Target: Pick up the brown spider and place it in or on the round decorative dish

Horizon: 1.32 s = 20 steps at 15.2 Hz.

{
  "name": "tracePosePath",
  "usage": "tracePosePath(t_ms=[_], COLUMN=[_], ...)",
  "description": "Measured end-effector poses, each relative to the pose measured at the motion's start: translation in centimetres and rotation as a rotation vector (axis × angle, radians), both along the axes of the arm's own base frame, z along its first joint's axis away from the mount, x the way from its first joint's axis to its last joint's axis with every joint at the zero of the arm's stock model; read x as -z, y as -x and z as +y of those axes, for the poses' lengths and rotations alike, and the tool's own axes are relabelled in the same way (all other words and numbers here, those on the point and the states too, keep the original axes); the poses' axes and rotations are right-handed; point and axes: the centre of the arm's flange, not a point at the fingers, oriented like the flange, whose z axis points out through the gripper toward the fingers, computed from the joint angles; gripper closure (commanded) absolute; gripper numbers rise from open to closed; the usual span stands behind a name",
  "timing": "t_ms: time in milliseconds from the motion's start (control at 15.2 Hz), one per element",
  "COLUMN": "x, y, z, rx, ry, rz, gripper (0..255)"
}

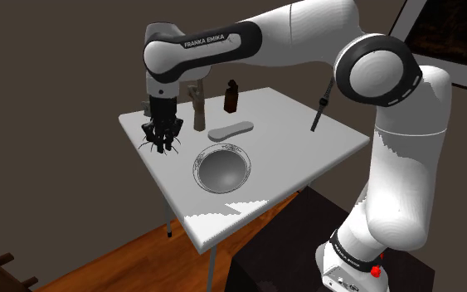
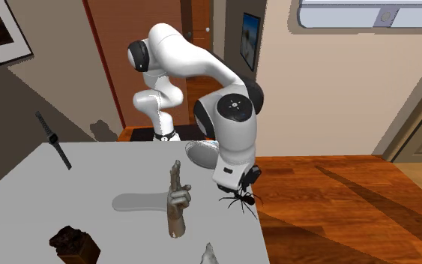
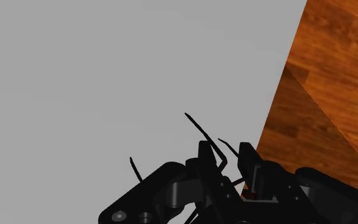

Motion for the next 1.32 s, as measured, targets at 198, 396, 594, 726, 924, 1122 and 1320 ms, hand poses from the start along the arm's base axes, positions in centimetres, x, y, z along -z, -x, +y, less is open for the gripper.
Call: tracePosePath(t_ms=[198, 396, 594, 726, 924, 1122, 1320], x=[-1.5, -3.1, -4.7, -5.8, -7.3, -9.0, -10.3], y=[0.0, 0.0, 0.0, -0.1, 0.0, 0.0, 0.5], z=[-0.1, 0.0, 0.0, 0.0, -0.1, -0.1, -0.4], rx=[0.0, 0.0, 0.0, 0.0, 0.0, 0.0, 0.0], ry=[0.0, 0.0, 0.0, 0.0, 0.0, 0.0, 0.0], rz=[0.0, 0.0, 0.0, 0.0, 0.0, 0.0, 0.0], gripper=[255, 255, 255, 255, 255, 255, 255])
